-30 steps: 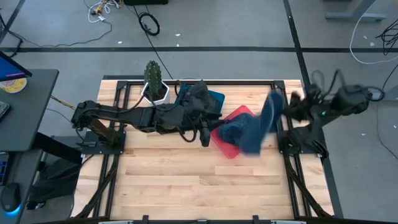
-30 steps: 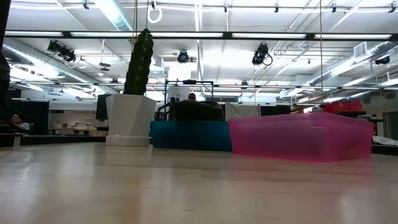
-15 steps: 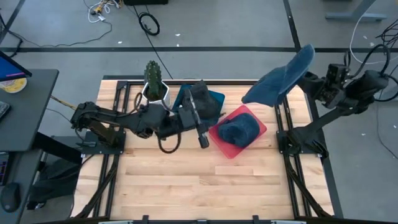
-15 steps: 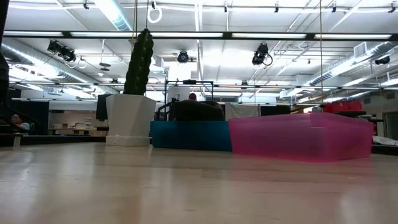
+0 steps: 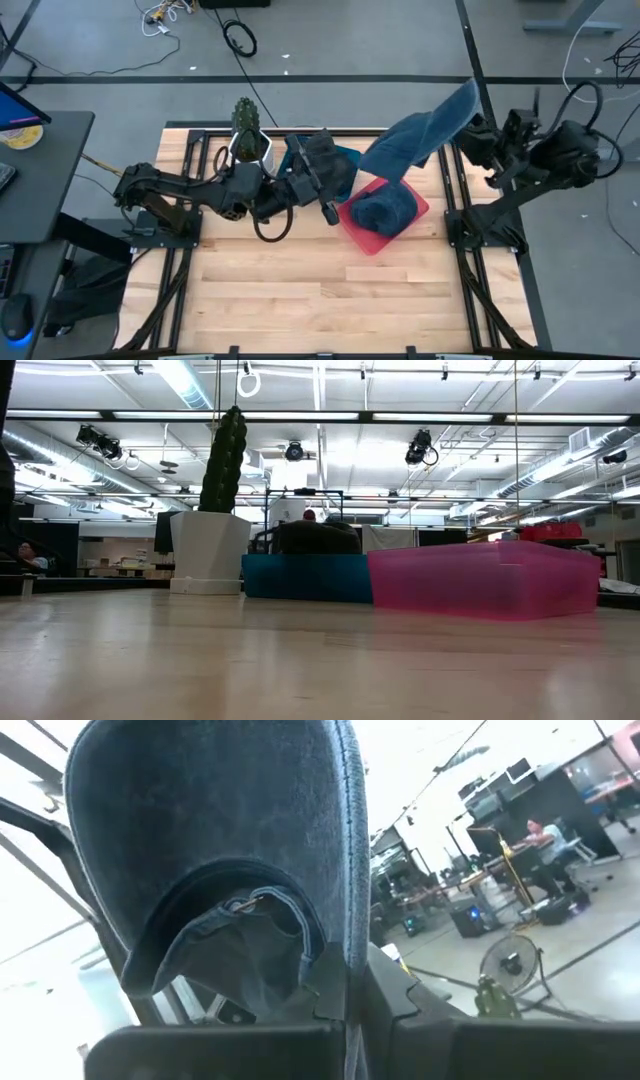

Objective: Pick & Place hat
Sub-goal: Put the blue cap into the pink bin

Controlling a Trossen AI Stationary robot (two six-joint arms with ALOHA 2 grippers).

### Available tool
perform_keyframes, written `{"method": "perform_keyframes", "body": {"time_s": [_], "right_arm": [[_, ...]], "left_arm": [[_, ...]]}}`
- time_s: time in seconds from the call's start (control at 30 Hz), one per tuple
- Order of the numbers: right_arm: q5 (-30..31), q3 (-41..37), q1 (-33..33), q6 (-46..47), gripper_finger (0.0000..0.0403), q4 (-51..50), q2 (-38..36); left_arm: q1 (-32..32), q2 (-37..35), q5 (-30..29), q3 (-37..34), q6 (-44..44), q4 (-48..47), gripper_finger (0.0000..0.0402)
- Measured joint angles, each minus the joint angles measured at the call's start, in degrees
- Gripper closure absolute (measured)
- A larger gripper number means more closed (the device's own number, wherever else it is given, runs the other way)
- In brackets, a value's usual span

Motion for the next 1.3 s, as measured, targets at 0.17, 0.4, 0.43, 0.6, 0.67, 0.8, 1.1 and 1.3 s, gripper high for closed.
{"method": "perform_keyframes", "body": {"time_s": [0.17,0.4,0.43,0.6,0.67,0.8,1.1,1.3], "right_arm": [[-5.4,0.0,-5.5,1.6,0.0398,0.7,1.6],[-13.9,0.0,-13.5,6.6,0.0398,0.7,2.3],[-15.2,0.0,-14.6,7.3,0.0398,0.7,2.5],[-22.7,0.0,-20.0,11.3,0.0398,2.5,5.3],[-26.5,0.0,-22.3,13.0,0.0398,4.2,7.2],[-31.4,-0.1,-25.9,15.5,0.0398,6.6,10.2],[-37.0,-0.1,-32.2,19.1,0.0398,8.2,12.2],[-38.7,-0.1,-34.5,20.7,0.0398,9.9,14.1]], "left_arm": [[-1.6,-0.4,-8.0,0.0,4.6,-0.1,0.0262],[-5.6,-4.9,-16.9,0.0,6.8,-4.2,0.0262],[-5.9,-5.7,-16.8,0.0,5.3,-6.0,0.0262],[-6.0,-7.5,-16.9,0.0,-2.3,-15.5,0.0262],[-5.8,-7.5,-17.0,0.0,-3.9,-18.4,0.0262],[-5.5,-7.6,-21.0,0.0,-6.3,-21.8,0.0265],[-8.4,-14.1,-23.2,0.0,-24.4,-42.2,0.0303],[-8.4,-16.0,-23.0,0.0,-29.4,-48.3,0.0341]]}}
